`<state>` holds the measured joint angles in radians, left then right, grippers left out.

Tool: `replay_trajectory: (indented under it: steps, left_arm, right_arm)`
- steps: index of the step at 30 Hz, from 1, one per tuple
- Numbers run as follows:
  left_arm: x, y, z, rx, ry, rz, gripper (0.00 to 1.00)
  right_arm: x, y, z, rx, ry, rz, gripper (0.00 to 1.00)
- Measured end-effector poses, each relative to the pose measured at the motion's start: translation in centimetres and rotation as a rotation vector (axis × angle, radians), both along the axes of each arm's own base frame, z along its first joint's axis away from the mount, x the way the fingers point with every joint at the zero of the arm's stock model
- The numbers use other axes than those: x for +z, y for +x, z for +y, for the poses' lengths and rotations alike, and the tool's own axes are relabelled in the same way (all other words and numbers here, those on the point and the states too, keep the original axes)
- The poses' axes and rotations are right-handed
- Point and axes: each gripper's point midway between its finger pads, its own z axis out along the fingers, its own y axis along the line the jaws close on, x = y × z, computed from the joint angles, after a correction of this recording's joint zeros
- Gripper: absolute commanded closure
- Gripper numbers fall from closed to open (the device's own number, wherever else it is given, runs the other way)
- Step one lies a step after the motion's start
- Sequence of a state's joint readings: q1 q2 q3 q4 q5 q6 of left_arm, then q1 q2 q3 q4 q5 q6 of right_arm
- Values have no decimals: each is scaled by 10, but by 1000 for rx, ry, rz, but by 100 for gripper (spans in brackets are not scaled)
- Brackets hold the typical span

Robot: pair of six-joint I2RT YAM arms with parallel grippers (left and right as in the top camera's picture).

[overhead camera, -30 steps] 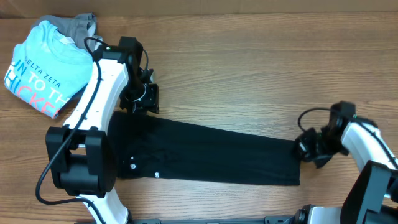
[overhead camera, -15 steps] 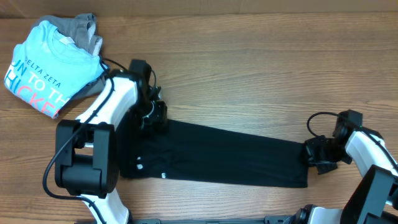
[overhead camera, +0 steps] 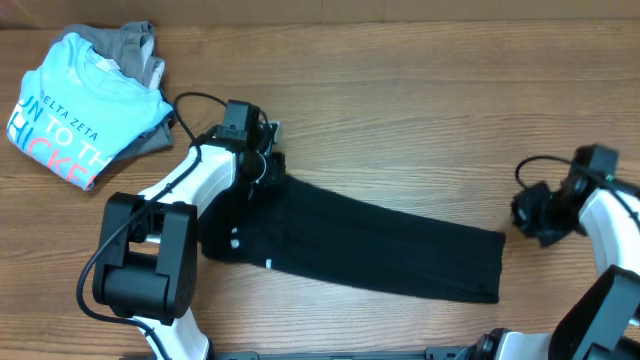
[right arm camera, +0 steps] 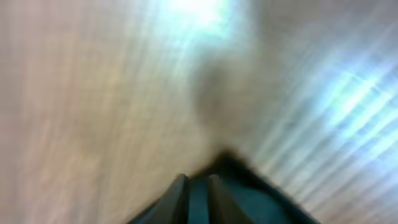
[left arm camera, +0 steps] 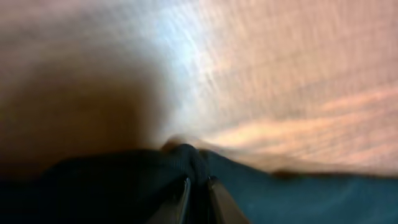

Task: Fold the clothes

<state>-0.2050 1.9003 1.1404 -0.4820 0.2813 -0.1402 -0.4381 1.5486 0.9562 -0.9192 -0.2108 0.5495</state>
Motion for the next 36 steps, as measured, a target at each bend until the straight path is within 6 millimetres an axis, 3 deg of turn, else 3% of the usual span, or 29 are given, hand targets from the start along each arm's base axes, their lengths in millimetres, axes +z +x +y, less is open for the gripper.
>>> replay_trajectory:
  steps: [5, 12, 15, 25, 30, 36]
  left_arm:
    - [0, 18, 31, 119, 53, -40, 82]
    - [2, 25, 108, 325, 26, -2, 78]
    - [12, 24, 122, 362, -69, 33, 67]
    - [49, 12, 95, 220, -222, 113, 63]
    - [90, 19, 94, 161, -224, 100, 63]
    - [135, 20, 93, 84, -213, 78, 62]
  right_arm:
    - [33, 20, 7, 95, 48, -84, 67]
    - [36, 17, 15, 152, 79, -87, 61]
    - [36, 15, 16, 169, 80, -84, 58]
    - [32, 14, 17, 189, 81, -87, 45]
    - [-3, -1, 24, 186, 102, -46, 39]
    - [-44, -38, 41, 184, 179, 88, 39]
